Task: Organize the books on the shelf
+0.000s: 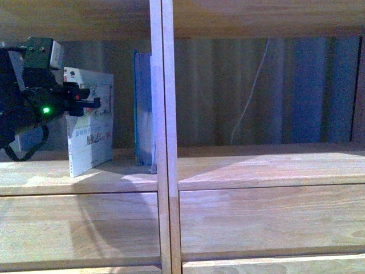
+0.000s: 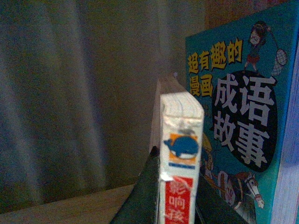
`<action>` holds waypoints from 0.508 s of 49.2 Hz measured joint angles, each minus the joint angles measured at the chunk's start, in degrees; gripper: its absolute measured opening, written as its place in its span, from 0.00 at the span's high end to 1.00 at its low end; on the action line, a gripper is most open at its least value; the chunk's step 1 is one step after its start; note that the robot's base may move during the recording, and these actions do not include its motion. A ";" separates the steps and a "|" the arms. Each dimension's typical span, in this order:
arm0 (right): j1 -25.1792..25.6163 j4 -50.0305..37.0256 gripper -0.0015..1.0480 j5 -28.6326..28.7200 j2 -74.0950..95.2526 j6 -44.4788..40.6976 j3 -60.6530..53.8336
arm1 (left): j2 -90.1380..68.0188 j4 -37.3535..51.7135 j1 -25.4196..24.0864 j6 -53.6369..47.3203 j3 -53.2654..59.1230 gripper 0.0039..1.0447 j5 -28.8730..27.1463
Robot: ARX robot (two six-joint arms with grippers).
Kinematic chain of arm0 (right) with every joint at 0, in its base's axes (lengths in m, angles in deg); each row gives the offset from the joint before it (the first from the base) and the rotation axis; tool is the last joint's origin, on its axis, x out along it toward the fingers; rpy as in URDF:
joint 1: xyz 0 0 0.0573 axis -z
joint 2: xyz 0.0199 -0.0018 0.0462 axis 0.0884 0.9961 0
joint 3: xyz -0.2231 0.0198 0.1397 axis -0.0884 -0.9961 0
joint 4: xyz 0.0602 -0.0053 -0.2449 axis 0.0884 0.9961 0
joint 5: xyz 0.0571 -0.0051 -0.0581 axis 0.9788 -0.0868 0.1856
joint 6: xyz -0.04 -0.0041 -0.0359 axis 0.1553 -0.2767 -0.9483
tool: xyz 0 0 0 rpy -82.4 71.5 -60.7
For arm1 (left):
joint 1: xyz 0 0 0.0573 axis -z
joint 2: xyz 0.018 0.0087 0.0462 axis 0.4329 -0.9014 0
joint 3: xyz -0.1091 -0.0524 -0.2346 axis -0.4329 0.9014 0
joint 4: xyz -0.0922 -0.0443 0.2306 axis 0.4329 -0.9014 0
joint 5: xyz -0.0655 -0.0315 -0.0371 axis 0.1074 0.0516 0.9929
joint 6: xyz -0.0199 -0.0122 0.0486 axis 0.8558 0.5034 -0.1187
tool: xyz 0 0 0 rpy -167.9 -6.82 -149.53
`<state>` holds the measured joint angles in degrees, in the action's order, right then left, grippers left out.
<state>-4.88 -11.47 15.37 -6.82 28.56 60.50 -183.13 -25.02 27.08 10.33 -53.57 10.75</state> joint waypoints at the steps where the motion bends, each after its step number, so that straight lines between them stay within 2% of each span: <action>1: 0.00 0.15 0.97 0.00 -0.24 0.00 -0.09 | -0.33 -0.44 0.24 -0.07 -0.48 0.94 -0.44; 16: 0.00 3.37 0.97 -0.02 -6.56 -0.04 -1.77 | -3.67 -4.81 3.89 -2.40 -6.38 0.94 -5.29; 21: 0.00 5.31 0.97 -0.02 -8.39 -0.04 -1.77 | -4.13 -6.05 4.87 -2.80 -6.71 0.77 -5.81; 25: 0.00 6.47 0.97 -0.02 -9.55 -0.04 -1.77 | -4.92 -6.05 5.40 -3.02 -6.58 0.66 -6.21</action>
<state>-4.88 -5.00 15.35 -16.37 28.52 58.73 -188.04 -31.07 32.48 7.31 -60.15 4.54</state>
